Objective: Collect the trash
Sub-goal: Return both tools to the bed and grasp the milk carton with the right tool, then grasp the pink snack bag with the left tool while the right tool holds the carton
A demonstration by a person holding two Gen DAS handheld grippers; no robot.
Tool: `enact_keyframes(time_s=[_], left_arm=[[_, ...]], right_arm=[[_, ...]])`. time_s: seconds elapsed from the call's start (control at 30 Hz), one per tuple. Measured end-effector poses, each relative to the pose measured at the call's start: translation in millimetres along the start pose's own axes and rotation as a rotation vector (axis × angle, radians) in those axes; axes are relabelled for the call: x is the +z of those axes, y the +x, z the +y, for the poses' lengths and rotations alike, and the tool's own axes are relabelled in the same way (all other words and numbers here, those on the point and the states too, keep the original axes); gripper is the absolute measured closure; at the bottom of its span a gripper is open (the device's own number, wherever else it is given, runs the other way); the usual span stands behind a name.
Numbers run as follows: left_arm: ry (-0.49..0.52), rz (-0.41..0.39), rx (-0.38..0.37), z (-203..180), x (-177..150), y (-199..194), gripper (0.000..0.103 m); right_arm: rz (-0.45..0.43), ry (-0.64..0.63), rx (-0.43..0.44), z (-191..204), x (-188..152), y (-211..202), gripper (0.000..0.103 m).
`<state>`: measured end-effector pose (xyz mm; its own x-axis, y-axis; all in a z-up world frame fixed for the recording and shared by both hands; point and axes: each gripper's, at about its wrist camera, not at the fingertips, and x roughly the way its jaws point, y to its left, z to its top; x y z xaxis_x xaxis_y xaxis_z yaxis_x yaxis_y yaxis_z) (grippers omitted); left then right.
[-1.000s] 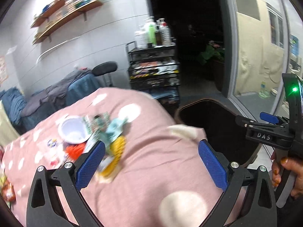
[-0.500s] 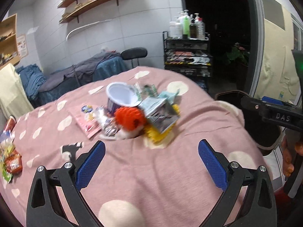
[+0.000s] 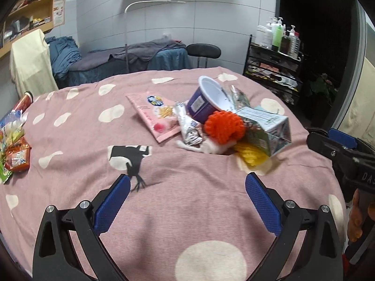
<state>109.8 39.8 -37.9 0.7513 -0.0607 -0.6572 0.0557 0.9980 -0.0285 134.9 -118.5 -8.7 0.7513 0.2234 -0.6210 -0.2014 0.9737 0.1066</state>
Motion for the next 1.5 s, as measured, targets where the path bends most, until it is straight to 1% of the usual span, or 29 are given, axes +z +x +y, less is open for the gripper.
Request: enact_keyframes(time_s=[0.07,0.17,0.2,0.23,0.27,0.3,0.37,0.4,0.43,0.47,0.5,0.63,0.83,0.97,1.0,1.03,1.17,1.23,1.27,1.3,1.33,1.4,1.47,1.5], left_arm=[[-0.004,0.003,0.011,4.7,0.4,2.2,0.006],[-0.02,0.013,0.011,11.6,1.3,5.9,0.006],[-0.025,0.019,0.01,14.7,1.5,7.6,0.006],[-0.032,0.024,0.009,17.4,1.7,9.0,0.006],[-0.038,0.027,0.008,18.9,1.9,9.9,0.006],[-0.045,0.029,0.006,21.9,2.4,10.9,0.006],[-0.056,0.033,0.001,26.6,3.5,13.2,0.006],[-0.057,0.036,0.001,29.0,4.6,14.8,0.006],[-0.057,0.035,0.003,30.2,5.1,15.7,0.006],[-0.055,0.034,0.005,31.4,6.1,16.4,0.006],[-0.054,0.034,0.004,33.1,7.5,17.9,0.006],[-0.084,0.047,-0.008,45.3,15.1,29.8,0.008],[-0.166,0.065,-0.056,68.2,36.9,51.8,0.017],[-0.293,0.103,-0.131,89.4,54.3,76.5,0.022],[-0.334,0.111,-0.144,95.9,59.5,85.2,0.025],[-0.351,0.114,-0.147,97.9,62.7,90.6,0.026],[-0.414,0.136,-0.204,106.5,75.5,115.0,0.035],[-0.429,0.152,-0.237,105.8,80.4,125.5,0.038],[-0.424,0.16,-0.243,103.7,82.4,129.8,0.043],[-0.411,0.167,-0.246,100.8,85.0,134.0,0.05],[-0.399,0.171,-0.243,97.9,86.6,137.0,0.054],[-0.383,0.186,-0.241,91.3,87.8,141.1,0.074],[-0.366,0.187,-0.237,87.7,87.4,140.5,0.084],[-0.356,0.172,-0.231,85.4,87.0,136.2,0.087]], right_arm=[[0.017,-0.047,-0.009,12.5,4.2,8.0,0.006],[0.061,-0.141,-0.064,30.6,9.9,25.0,0.006],[0.078,-0.172,-0.082,35.6,11.9,32.5,0.008],[0.094,-0.194,-0.095,39.3,13.8,39.9,0.013],[0.103,-0.204,-0.104,40.6,14.5,44.4,0.015],[0.123,-0.225,-0.133,43.5,16.2,54.4,0.018],[0.14,-0.241,-0.147,43.2,16.4,63.5,0.027],[0.143,-0.237,-0.14,42.1,17.7,68.0,0.035],[0.146,-0.233,-0.136,40.6,18.0,69.4,0.045],[0.149,-0.231,-0.126,40.7,17.9,70.5,0.052],[0.145,-0.227,-0.118,39.6,18.1,70.4,0.054],[0.102,-0.196,-0.084,35.5,19.2,59.8,0.054],[0.059,-0.152,-0.053,25.8,18.3,34.9,0.054],[0.033,-0.124,-0.039,19.9,15.9,17.2,0.054],[0.026,-0.121,-0.037,20.0,15.0,13.0,0.054],[0.02,-0.121,-0.036,19.8,14.3,9.3,0.054],[-0.012,-0.12,-0.041,18.3,10.0,-5.9,0.054],[-0.024,-0.116,-0.048,16.1,7.0,-12.9,0.054],[-0.025,-0.114,-0.048,15.1,6.2,-13.8,0.054],[-0.027,-0.108,-0.046,13.7,4.6,-16.0,0.054],[-0.029,-0.101,-0.044,11.9,3.1,-17.8,0.054],[-0.03,-0.095,-0.043,8.9,0.1,-20.2,0.054],[-0.04,-0.082,-0.035,5.6,-2.8,-24.2,0.054],[-0.045,-0.078,-0.033,4.5,-3.7,-25.6,0.054]])
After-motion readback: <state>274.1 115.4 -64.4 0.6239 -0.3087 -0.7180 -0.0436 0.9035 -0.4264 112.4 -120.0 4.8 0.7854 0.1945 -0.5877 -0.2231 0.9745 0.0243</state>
